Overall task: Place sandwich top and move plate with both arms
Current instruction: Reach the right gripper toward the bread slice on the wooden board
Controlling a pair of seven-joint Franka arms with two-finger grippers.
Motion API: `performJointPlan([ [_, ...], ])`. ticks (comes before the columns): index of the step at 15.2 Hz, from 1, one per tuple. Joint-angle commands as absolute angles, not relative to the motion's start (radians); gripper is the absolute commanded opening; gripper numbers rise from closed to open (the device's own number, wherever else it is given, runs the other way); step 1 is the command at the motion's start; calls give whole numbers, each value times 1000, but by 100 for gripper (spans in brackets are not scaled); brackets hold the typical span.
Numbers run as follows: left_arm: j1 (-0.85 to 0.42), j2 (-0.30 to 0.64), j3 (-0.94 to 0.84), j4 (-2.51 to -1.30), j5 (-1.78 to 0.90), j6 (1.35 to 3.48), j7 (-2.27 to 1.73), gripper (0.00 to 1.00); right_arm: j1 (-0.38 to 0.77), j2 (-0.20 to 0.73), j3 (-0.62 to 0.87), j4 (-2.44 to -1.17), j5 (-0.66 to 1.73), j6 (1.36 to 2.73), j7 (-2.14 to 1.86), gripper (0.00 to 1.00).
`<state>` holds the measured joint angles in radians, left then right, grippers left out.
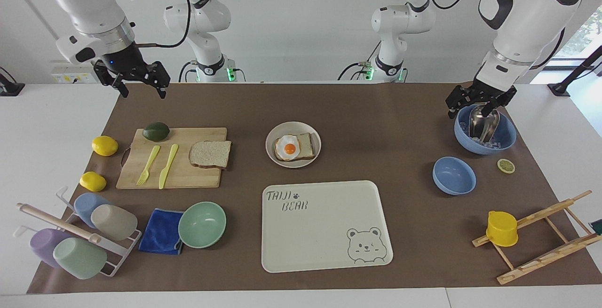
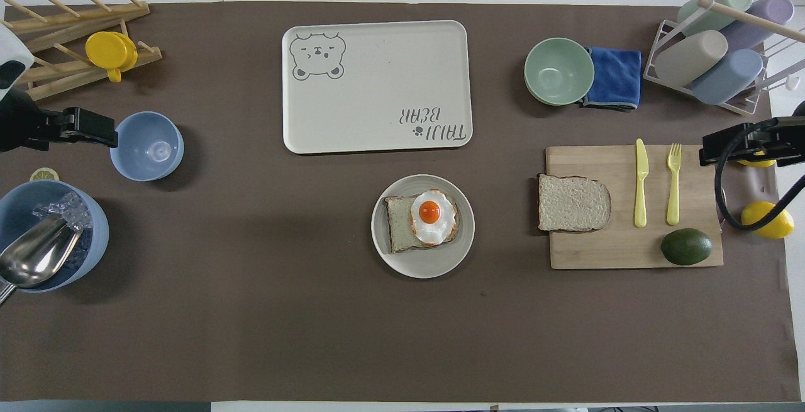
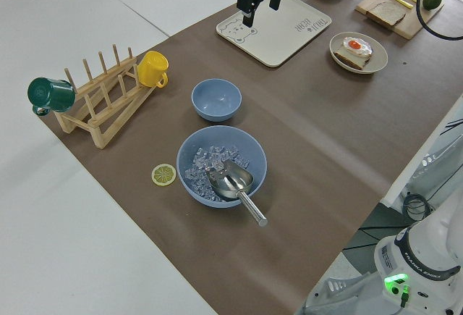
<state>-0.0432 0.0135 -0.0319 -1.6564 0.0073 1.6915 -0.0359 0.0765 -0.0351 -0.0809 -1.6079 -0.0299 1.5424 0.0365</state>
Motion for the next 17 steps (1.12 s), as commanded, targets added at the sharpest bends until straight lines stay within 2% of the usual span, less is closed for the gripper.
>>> performJointPlan([
  [1, -38, -12, -32, -1686, 15, 1695, -32, 100, 54, -31, -64, -1606, -18, 1552, 29, 100],
  [7, -38, -12, -34, -1686, 15, 1695, -32, 100, 55, -48, -60, -1641, -18, 1552, 22, 100],
  [10, -38, -12, -34, -1686, 15, 1695, -32, 100, 66, -25, 47, -1641, -154, 1568, 67, 100],
  [13, -38, -12, -34, -1686, 15, 1695, -32, 100, 95, 49, 87, -1632, -242, 1548, 113, 100],
  [17, -38, -12, -34, -1686, 15, 1695, -32, 100, 245, 190, 140, -1594, -389, 1497, 291, 100],
])
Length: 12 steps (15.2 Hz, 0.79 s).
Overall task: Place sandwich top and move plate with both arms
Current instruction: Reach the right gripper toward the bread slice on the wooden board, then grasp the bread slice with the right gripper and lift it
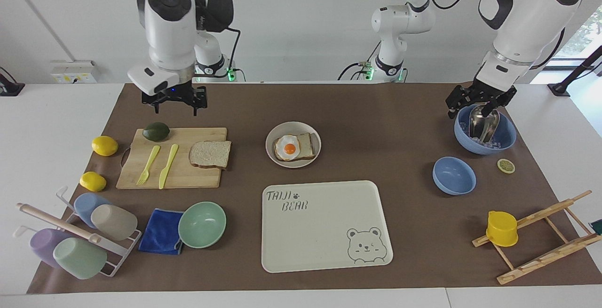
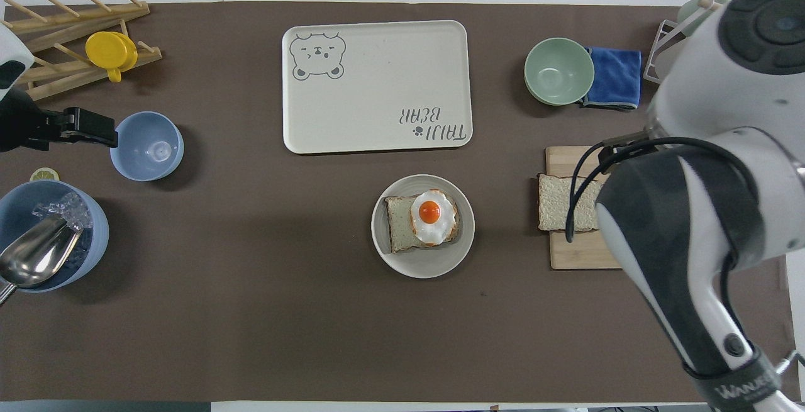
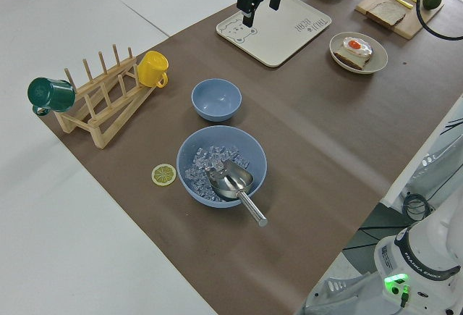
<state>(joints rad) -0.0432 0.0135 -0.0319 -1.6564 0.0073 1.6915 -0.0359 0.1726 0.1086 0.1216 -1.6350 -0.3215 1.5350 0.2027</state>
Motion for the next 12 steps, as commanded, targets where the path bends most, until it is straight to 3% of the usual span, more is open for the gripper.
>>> performJointPlan([
  [1, -38, -12, -34, -1686, 15, 1695, -32, 100, 282, 219, 140, -1589, -412, 1496, 335, 100],
  [7, -38, -11, -34, -1686, 15, 1700, -34, 100, 391, 425, 137, -1594, -468, 1558, 676, 100],
  [9, -40, -12, -34, -1686, 15, 1695, -32, 100, 362, 426, 130, -1611, -476, 1581, 680, 100],
  [12, -38, -12, -34, -1686, 15, 1694, -32, 100, 345, 399, 129, -1745, -468, 1727, 712, 100],
])
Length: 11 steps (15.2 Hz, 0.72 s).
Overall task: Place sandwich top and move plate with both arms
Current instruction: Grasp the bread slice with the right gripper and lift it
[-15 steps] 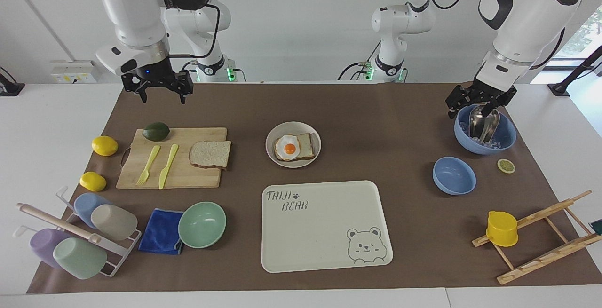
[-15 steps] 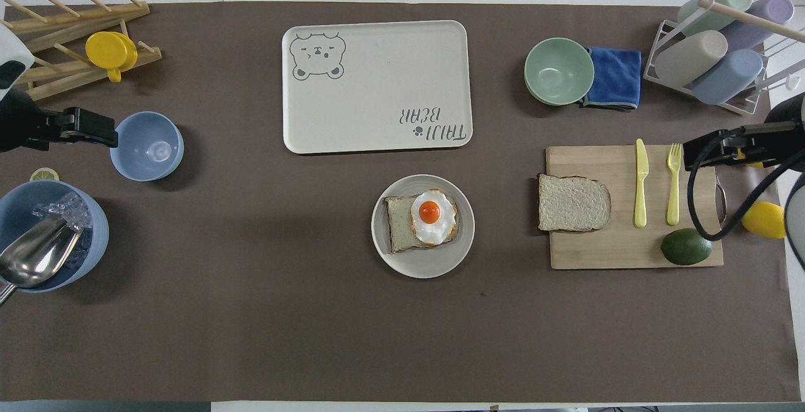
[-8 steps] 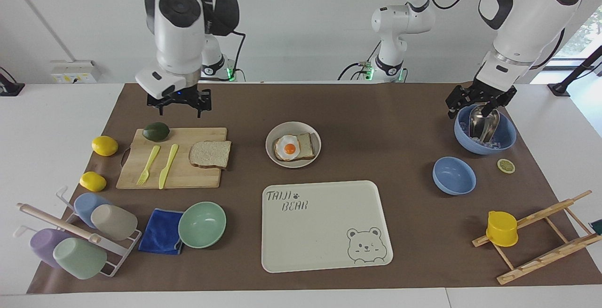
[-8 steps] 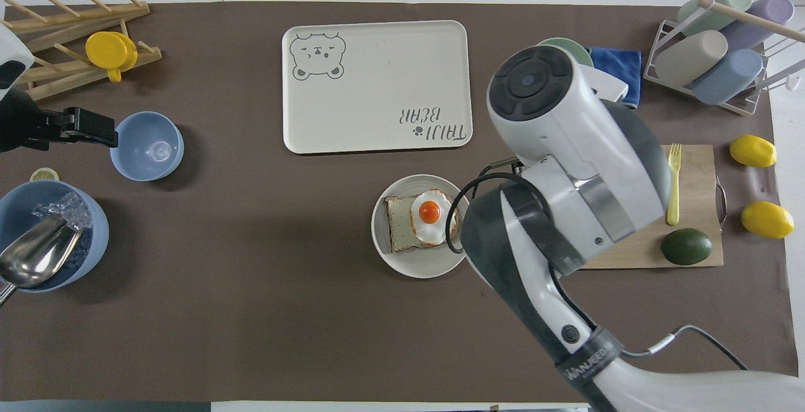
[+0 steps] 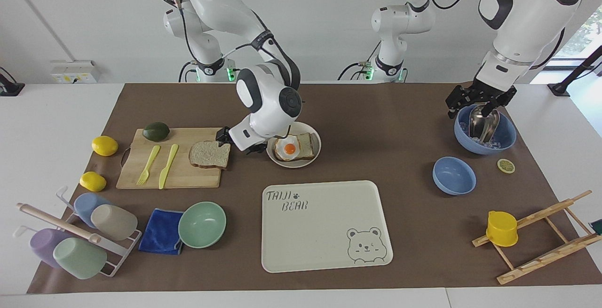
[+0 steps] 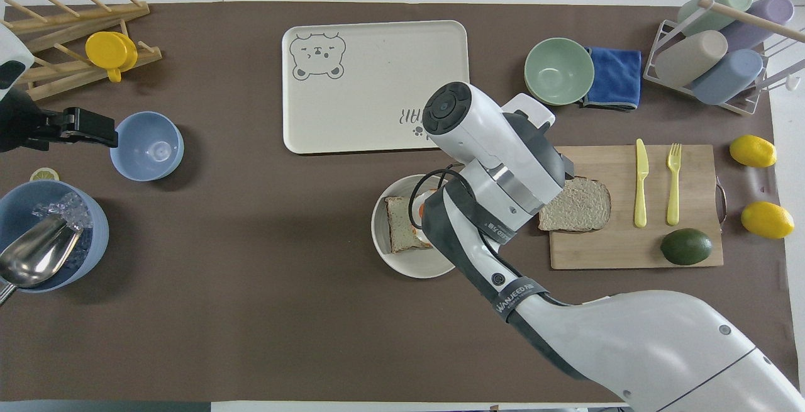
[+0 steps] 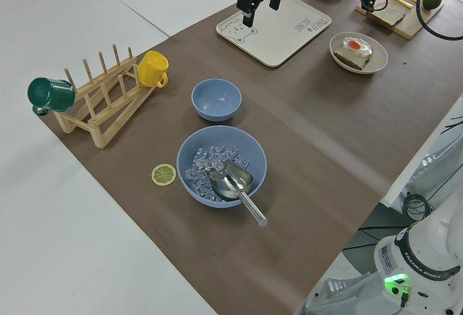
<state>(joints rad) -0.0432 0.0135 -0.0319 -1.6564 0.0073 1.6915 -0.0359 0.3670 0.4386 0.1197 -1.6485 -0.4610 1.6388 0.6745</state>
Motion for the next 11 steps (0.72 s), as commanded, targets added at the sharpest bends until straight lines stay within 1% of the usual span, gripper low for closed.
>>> performJointPlan([
  [1, -38, -12, -32, -1686, 15, 1695, -32, 100, 342, 390, 129, -1785, -468, 1756, 724, 100],
  [5, -47, -12, -35, -1686, 15, 1692, -34, 100, 318, 376, 126, -1851, -471, 1825, 726, 100],
  [6, -52, -12, -35, -1686, 15, 1695, -32, 100, 318, 374, 124, -1862, -471, 1836, 726, 99],
  [7, -52, -12, -35, -1686, 15, 1695, -32, 100, 318, 376, 124, -1870, -474, 1838, 729, 90],
  [8, -51, -12, -34, -1686, 15, 1694, -32, 100, 318, 376, 124, -1874, -474, 1838, 729, 85],
  [11, -41, -12, -34, -1684, 15, 1695, -31, 100, 310, 376, 121, -1878, -485, 1839, 719, 84],
])
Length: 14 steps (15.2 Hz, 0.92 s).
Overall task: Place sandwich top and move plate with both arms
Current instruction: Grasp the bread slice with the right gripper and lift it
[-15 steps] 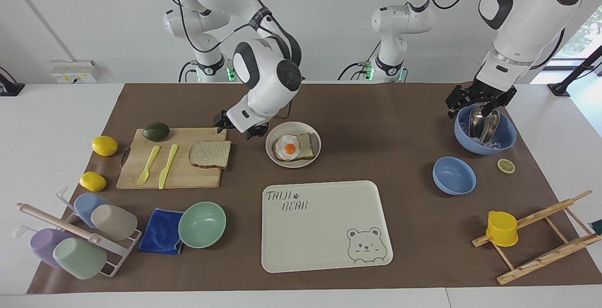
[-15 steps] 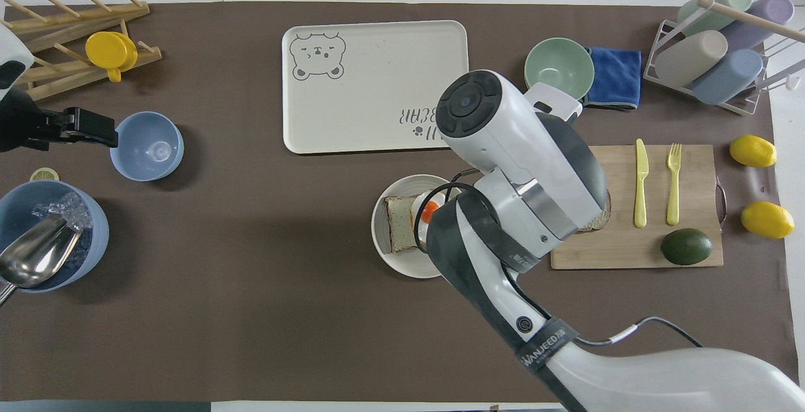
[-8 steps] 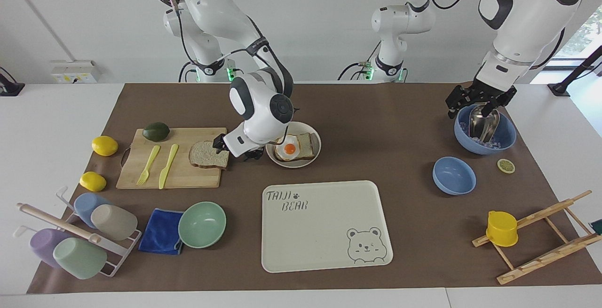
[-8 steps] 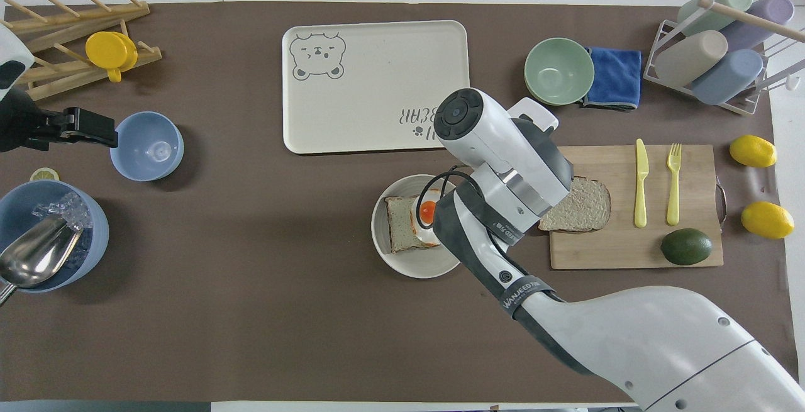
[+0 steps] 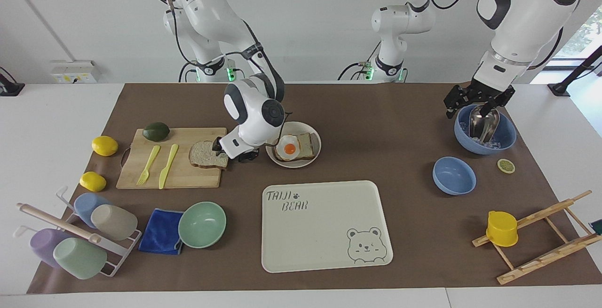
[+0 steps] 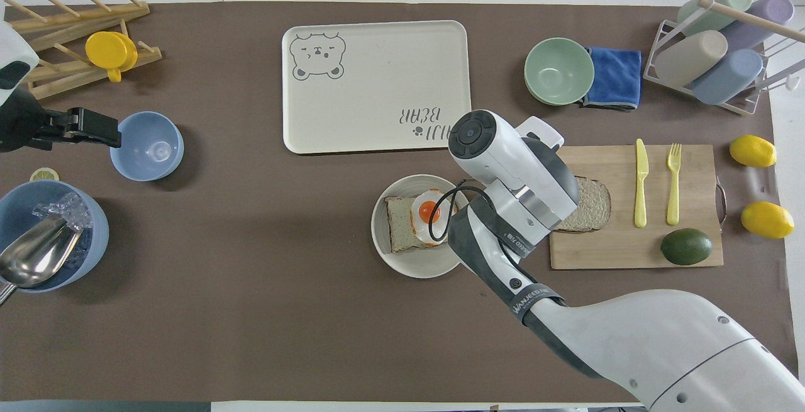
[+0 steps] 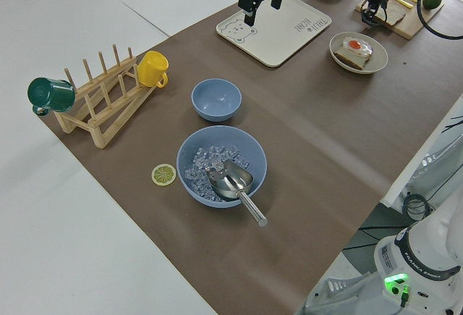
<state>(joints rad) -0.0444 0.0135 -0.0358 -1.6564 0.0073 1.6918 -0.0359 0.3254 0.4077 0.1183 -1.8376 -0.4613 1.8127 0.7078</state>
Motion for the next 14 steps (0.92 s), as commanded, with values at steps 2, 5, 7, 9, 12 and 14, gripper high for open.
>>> performJointPlan([
  [2, -34, -14, -31, -1686, 15, 1689, -32, 100, 290, 376, 123, -1879, -511, 1842, 712, 84],
  [5, -20, -14, -29, -1686, 15, 1689, -32, 100, 288, 376, 123, -1891, -511, 1844, 713, 84],
  [7, -22, -14, -28, -1686, 15, 1689, -32, 100, 288, 374, 123, -1894, -511, 1845, 716, 84],
  [9, -18, -14, -28, -1686, 15, 1697, -32, 100, 288, 373, 124, -1898, -509, 1855, 721, 84],
  [12, -15, -14, -26, -1686, 15, 1689, -31, 100, 288, 365, 124, -1934, -509, 1885, 732, 78],
  [14, -15, -14, -28, -1686, 15, 1690, -32, 100, 290, 360, 124, -1950, -509, 1894, 739, 68],
])
